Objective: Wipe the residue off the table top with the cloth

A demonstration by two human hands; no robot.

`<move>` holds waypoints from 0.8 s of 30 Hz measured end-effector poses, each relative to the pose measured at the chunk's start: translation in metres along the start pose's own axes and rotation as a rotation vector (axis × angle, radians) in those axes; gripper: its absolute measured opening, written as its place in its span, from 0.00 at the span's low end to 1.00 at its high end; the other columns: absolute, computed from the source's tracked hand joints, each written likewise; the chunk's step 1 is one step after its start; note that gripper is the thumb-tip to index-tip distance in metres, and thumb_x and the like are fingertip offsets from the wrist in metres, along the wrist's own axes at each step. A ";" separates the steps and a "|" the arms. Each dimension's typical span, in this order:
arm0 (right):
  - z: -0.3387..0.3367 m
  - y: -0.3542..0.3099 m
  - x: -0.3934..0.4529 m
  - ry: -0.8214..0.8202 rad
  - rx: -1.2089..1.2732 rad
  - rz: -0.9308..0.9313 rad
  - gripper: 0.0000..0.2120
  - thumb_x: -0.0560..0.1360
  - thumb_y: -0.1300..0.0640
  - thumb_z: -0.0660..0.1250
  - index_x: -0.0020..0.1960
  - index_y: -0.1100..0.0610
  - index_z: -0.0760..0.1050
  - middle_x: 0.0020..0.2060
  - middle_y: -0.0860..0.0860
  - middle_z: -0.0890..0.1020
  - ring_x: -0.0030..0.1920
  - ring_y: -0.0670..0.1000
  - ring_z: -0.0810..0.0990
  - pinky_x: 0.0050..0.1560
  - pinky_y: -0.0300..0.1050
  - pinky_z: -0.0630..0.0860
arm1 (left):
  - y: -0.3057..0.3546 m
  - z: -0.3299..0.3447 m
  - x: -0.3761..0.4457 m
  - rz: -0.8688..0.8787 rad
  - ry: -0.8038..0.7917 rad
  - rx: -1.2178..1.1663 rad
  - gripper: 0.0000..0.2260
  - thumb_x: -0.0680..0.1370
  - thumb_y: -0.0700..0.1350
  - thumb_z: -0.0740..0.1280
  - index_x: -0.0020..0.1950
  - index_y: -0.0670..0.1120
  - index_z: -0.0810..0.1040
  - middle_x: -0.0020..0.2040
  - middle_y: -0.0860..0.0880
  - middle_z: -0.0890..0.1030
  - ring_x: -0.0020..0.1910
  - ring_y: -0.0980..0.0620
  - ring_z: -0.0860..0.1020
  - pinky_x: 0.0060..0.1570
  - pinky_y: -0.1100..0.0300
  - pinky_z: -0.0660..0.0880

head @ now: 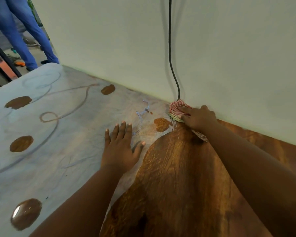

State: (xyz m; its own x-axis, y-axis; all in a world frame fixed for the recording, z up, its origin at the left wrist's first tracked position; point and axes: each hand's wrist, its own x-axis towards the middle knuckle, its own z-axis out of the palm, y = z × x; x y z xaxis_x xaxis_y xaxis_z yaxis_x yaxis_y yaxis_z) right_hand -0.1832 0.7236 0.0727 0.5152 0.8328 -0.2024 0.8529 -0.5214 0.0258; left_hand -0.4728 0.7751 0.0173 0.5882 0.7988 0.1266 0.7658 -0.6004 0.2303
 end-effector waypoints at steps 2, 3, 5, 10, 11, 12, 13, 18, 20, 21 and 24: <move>-0.002 0.003 0.004 0.002 -0.003 0.008 0.23 0.78 0.38 0.49 0.73 0.33 0.55 0.71 0.54 0.69 0.70 0.60 0.61 0.65 0.59 0.61 | -0.001 0.000 0.000 0.001 -0.004 0.003 0.37 0.76 0.68 0.41 0.79 0.47 0.47 0.79 0.46 0.49 0.77 0.47 0.44 0.73 0.47 0.35; -0.002 0.002 0.006 0.009 0.006 0.028 0.22 0.78 0.38 0.50 0.72 0.33 0.57 0.71 0.54 0.69 0.70 0.60 0.61 0.65 0.59 0.61 | -0.001 0.000 0.000 0.001 -0.003 0.003 0.37 0.76 0.69 0.41 0.79 0.47 0.47 0.79 0.46 0.49 0.77 0.47 0.44 0.73 0.47 0.35; -0.001 -0.007 0.010 0.012 0.022 0.072 0.21 0.79 0.39 0.51 0.72 0.34 0.59 0.71 0.53 0.68 0.70 0.61 0.61 0.66 0.60 0.59 | 0.000 0.000 0.001 0.002 0.000 0.005 0.38 0.75 0.69 0.41 0.79 0.47 0.47 0.79 0.46 0.49 0.77 0.47 0.44 0.73 0.46 0.35; 0.001 -0.034 0.008 0.011 -0.006 0.050 0.23 0.79 0.44 0.50 0.73 0.42 0.62 0.71 0.52 0.68 0.68 0.61 0.62 0.64 0.60 0.60 | 0.000 0.000 0.001 0.003 -0.032 0.012 0.39 0.75 0.70 0.41 0.79 0.47 0.47 0.79 0.45 0.49 0.77 0.46 0.44 0.74 0.44 0.38; 0.002 -0.035 0.004 0.005 -0.002 0.034 0.23 0.79 0.44 0.50 0.73 0.41 0.61 0.72 0.52 0.67 0.69 0.61 0.62 0.65 0.61 0.60 | 0.000 0.000 0.001 0.001 -0.036 0.012 0.39 0.74 0.70 0.40 0.79 0.47 0.46 0.79 0.45 0.49 0.77 0.46 0.44 0.74 0.44 0.38; 0.003 -0.037 -0.003 -0.003 0.010 0.004 0.22 0.79 0.44 0.50 0.73 0.40 0.60 0.72 0.52 0.66 0.69 0.61 0.61 0.66 0.61 0.59 | 0.000 0.000 0.001 -0.001 -0.040 0.014 0.39 0.74 0.70 0.40 0.79 0.47 0.46 0.79 0.45 0.49 0.77 0.47 0.44 0.74 0.44 0.39; 0.005 -0.039 -0.012 -0.012 0.031 -0.037 0.22 0.79 0.44 0.50 0.73 0.38 0.59 0.73 0.50 0.64 0.71 0.61 0.59 0.68 0.62 0.57 | 0.000 0.001 0.001 -0.001 -0.044 0.021 0.39 0.74 0.70 0.40 0.79 0.47 0.45 0.79 0.45 0.48 0.77 0.47 0.44 0.74 0.44 0.39; 0.026 -0.019 -0.071 -0.079 0.045 -0.310 0.20 0.80 0.40 0.49 0.72 0.32 0.56 0.73 0.38 0.60 0.71 0.60 0.57 0.70 0.63 0.55 | 0.000 0.000 0.002 0.014 -0.041 -0.008 0.40 0.74 0.70 0.41 0.79 0.47 0.44 0.79 0.45 0.49 0.77 0.46 0.44 0.74 0.44 0.40; 0.024 0.013 -0.072 -0.074 0.061 -0.231 0.20 0.79 0.39 0.49 0.71 0.30 0.56 0.72 0.43 0.66 0.69 0.59 0.62 0.67 0.58 0.61 | 0.000 -0.001 0.001 0.009 -0.045 0.001 0.40 0.74 0.70 0.40 0.79 0.47 0.44 0.79 0.45 0.48 0.77 0.46 0.43 0.74 0.44 0.40; 0.019 0.028 -0.065 -0.057 0.060 -0.138 0.20 0.79 0.40 0.50 0.71 0.31 0.56 0.71 0.49 0.68 0.68 0.59 0.64 0.66 0.56 0.63 | 0.000 -0.001 0.000 0.007 -0.043 0.005 0.40 0.74 0.70 0.40 0.79 0.47 0.43 0.79 0.45 0.48 0.77 0.46 0.43 0.74 0.44 0.40; 0.007 0.038 -0.029 0.008 -0.024 0.059 0.21 0.80 0.43 0.49 0.73 0.35 0.57 0.68 0.57 0.71 0.66 0.59 0.65 0.63 0.55 0.64 | 0.001 -0.001 0.002 0.002 -0.052 0.001 0.39 0.75 0.70 0.41 0.79 0.47 0.43 0.79 0.45 0.47 0.77 0.47 0.42 0.74 0.45 0.39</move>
State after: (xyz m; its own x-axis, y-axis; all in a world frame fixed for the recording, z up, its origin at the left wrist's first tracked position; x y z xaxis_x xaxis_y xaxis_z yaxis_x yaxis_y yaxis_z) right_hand -0.1663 0.6785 0.0730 0.5654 0.8020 -0.1924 0.8226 -0.5652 0.0614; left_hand -0.4715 0.7760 0.0188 0.6021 0.7948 0.0764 0.7652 -0.6017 0.2288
